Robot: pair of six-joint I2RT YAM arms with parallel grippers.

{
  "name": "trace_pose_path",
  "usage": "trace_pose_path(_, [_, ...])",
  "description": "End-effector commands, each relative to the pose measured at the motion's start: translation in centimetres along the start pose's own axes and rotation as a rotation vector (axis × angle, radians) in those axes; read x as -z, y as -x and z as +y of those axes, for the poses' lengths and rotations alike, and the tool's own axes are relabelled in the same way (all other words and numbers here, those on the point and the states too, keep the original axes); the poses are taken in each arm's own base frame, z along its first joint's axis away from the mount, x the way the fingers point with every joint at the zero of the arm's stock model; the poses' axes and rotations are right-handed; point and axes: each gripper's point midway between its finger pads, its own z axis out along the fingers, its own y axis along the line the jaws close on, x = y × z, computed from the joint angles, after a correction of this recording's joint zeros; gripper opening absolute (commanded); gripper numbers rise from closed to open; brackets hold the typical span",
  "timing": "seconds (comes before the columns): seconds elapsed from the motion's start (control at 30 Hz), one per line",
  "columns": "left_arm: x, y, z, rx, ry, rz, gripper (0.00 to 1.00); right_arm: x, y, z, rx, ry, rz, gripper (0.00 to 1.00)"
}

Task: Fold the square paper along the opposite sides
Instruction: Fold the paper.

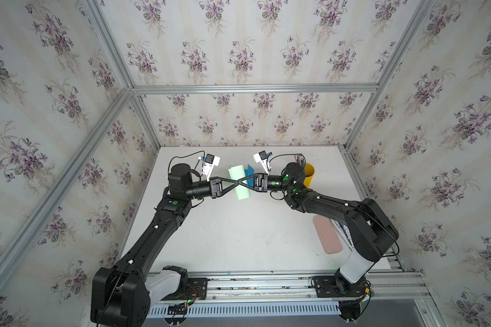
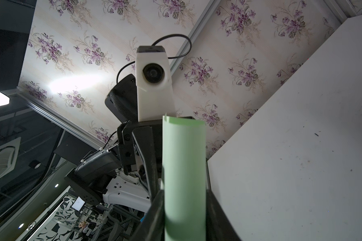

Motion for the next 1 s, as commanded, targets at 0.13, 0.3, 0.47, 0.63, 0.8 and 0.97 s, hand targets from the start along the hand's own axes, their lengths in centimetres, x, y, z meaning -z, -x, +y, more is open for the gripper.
trace_pose_path(0.13, [-0.2,0.0,0.2,-0.017,0.014,0.003,0.06,0.1,0.5,1.2,0.021,0.032,-0.019,0.33])
trace_pose_path(0.3, [0.0,-0.2,0.5,-0.018,0.044,0.012,0.0,0.1,0.5,1.5,0.026,0.036,-0.016,0.34])
trace_pose_path(0.47, [0.0,-0.2,0.2,-0.038,0.034,0.019,0.0,0.6,0.6,2.1,0.034,0.055,0.005,0.42])
trace_pose_path(0.63, [0.0,0.4,-1.1,-0.072,-0.014,0.017,0.0,1.8,0.7,3.1,0.035,0.092,0.012,0.5])
trace_pose_path(0.8, [0.0,0.9,-2.2,-0.089,-0.061,0.016,0.0,2.0,0.5,3.9,0.014,0.142,0.024,0.5])
trace_pose_path(0.97, [0.0,1.1,-3.0,-0.098,-0.094,0.011,0.0,2.4,0.6,4.7,0.004,0.202,0.021,0.47])
